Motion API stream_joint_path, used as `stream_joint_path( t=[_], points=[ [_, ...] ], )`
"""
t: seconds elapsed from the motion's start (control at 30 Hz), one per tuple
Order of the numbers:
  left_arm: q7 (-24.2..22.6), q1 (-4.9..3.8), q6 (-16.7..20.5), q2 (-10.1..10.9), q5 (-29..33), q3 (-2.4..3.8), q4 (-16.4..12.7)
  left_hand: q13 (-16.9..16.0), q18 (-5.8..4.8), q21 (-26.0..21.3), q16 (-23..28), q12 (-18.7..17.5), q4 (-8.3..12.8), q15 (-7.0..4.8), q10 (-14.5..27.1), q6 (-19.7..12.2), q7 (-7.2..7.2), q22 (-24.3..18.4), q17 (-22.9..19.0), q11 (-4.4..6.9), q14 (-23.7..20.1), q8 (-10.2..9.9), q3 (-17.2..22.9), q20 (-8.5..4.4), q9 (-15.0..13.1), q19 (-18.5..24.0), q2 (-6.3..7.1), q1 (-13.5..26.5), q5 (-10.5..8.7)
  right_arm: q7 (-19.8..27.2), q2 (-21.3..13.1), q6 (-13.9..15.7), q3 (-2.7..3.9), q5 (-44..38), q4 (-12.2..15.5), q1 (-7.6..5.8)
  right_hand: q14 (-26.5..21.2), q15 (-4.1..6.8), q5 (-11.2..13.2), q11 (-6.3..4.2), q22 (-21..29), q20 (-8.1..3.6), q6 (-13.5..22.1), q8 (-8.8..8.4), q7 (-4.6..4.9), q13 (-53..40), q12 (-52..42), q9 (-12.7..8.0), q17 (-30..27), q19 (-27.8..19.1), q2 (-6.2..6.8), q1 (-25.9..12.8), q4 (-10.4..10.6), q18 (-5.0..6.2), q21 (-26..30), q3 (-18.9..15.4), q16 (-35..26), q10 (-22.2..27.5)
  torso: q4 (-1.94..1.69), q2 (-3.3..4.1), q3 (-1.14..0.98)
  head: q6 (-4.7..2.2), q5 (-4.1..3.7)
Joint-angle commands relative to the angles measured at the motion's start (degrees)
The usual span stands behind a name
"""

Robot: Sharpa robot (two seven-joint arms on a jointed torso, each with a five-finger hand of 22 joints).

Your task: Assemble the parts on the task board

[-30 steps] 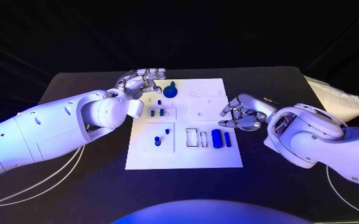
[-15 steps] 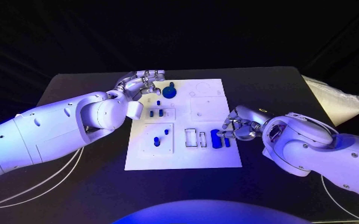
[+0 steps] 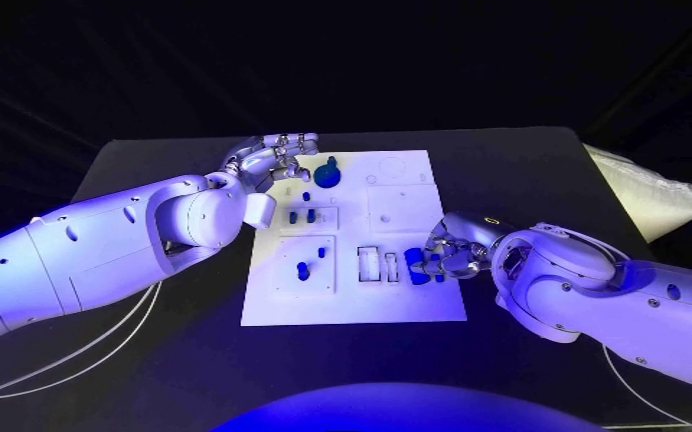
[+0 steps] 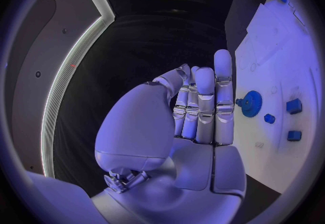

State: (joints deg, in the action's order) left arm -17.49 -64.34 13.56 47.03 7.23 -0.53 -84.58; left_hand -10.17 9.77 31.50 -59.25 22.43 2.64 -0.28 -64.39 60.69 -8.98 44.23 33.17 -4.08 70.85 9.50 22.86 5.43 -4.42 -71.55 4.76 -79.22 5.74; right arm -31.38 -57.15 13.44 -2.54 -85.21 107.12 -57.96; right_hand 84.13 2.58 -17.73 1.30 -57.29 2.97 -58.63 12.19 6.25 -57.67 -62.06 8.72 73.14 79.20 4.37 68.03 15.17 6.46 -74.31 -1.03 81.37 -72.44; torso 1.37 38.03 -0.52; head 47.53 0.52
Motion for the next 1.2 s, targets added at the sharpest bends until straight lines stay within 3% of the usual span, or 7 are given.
stream_joint_path(
  t=[0.03,0.27,0.4,0.73,0.87,1.0,1.2],
  points=[
    [-0.16,0.01,-1.13,0.03,-0.23,0.03,-0.13,-0.09,0.6,-0.21,0.14,0.2,0.05,-0.03,0.33,-0.34,0.08,-0.05,-0.07,-0.14,-0.45,0.35,-0.38,-0.07,0.07,0.05,-0.63,0.06,-0.02,-0.97,0.78,-2.02,-0.01,-1.38,-0.54,0.45,3.24,0.42,-0.22,0.01,-0.08,0.09,0.09,0.43,-0.27,-0.19,-0.27,0.1,0.08,0.27,-0.32,0.68,0.0,-0.68,-0.17,-0.41,0.2,-0.2,-0.03,0.02,-0.04,0.12,0.16],
    [-0.14,0.02,-1.2,0.13,-0.23,0.03,-0.18,-0.27,0.61,-0.32,0.11,0.56,0.13,-0.01,0.62,-0.43,0.05,-0.08,-0.24,-0.17,-0.6,0.48,-0.53,-0.04,0.08,0.07,-0.72,0.1,-0.02,-0.99,2.13,-2.62,-0.01,-1.24,-1.67,1.39,3.23,0.45,-0.89,-0.06,-0.16,0.08,-0.03,0.8,-0.34,-1.21,-0.81,0.43,0.1,0.21,-0.87,1.74,0.2,-0.68,-0.24,-0.85,0.25,-0.47,0.03,0.04,0.02,0.34,0.4],
    [-0.15,0.02,-1.28,0.17,-0.23,0.03,-0.2,-0.27,0.61,-0.32,0.11,0.56,0.13,-0.01,0.62,-0.43,0.05,-0.08,-0.24,-0.17,-0.6,0.48,-0.53,-0.04,0.08,0.07,-0.72,0.1,-0.02,-0.98,2.4,-1.27,-0.01,-0.76,-1.91,1.58,3.2,0.58,-1.67,-0.23,-0.28,0.0,-0.61,1.37,-0.56,-1.99,-1.2,0.9,0.03,0.2,-1.84,2.24,0.72,-0.68,-0.33,-1.22,0.25,-0.8,0.06,-0.02,0.05,0.36,0.41],
    [-0.16,0.03,-1.4,0.21,-0.23,0.03,-0.23,-0.27,0.61,-0.32,0.11,0.56,0.13,-0.01,0.62,-0.43,0.05,-0.08,-0.24,-0.17,-0.6,0.48,-0.53,-0.04,0.08,0.07,-0.72,0.1,-0.02,0.78,1.41,9.11,0.18,0.95,0.06,1.66,3.21,1.43,-5.22,-1.29,-1.3,-0.78,-3.3,3.17,-1.77,-4.82,-2.99,2.82,0.1,0.56,-4.37,2.68,1.26,-0.81,-0.89,-2.11,0.32,-3.06,0.02,-0.06,0.02,0.33,0.46],
    [-0.12,0.03,-1.47,0.18,-0.23,0.03,-0.23,-0.27,0.61,-0.32,0.11,0.56,0.13,-0.01,0.62,-0.43,0.05,-0.08,-0.24,-0.17,-0.6,0.48,-0.53,-0.04,0.08,0.07,-0.72,0.1,-0.02,1.35,1.02,11.22,0.51,1.59,1.31,1.5,3.21,1.56,-5.6,-1.42,-1.45,-0.94,-3.52,3.33,-1.9,-4.81,-2.77,3.22,0.11,0.62,-4.92,2.32,1.43,-0.85,-0.97,-2.41,0.33,-3.14,0.01,-0.06,0.09,0.24,0.46],
    [-0.1,0.03,-1.51,0.11,-0.23,0.03,-0.23,-0.27,0.61,-0.32,0.11,0.56,0.13,-0.01,0.62,-0.43,0.05,-0.08,-0.24,-0.17,-0.6,0.48,-0.53,-0.04,0.08,0.07,-0.72,0.1,-0.02,1.53,1.47,11.17,0.72,2.56,1.91,1.33,3.22,1.62,-5.76,-1.48,-1.47,-1.03,-3.54,3.37,-1.97,-4.87,-2.64,3.5,0.12,0.63,-5.32,1.86,1.49,-0.85,-0.98,-2.73,0.34,-3.22,-0.05,-0.01,0.1,0.19,0.46],
    [-0.06,0.04,-1.59,-0.01,-0.23,0.03,-0.24,-0.3,0.61,-0.34,0.13,0.62,0.14,0.0,0.68,-0.45,0.05,-0.09,-0.31,-0.18,-0.64,0.49,-0.56,-0.03,0.09,0.07,-0.73,0.13,-0.02,1.11,3.96,6.93,0.81,4.02,1.07,1.26,3.19,1.69,-5.79,-1.54,-1.57,-1.08,-3.44,3.34,-2.04,-4.76,-2.09,4.1,-0.03,0.66,-6.36,0.52,1.55,-0.89,-1.02,-3.51,0.27,-3.22,-0.09,0.0,0.16,0.22,0.64]
  ],
)
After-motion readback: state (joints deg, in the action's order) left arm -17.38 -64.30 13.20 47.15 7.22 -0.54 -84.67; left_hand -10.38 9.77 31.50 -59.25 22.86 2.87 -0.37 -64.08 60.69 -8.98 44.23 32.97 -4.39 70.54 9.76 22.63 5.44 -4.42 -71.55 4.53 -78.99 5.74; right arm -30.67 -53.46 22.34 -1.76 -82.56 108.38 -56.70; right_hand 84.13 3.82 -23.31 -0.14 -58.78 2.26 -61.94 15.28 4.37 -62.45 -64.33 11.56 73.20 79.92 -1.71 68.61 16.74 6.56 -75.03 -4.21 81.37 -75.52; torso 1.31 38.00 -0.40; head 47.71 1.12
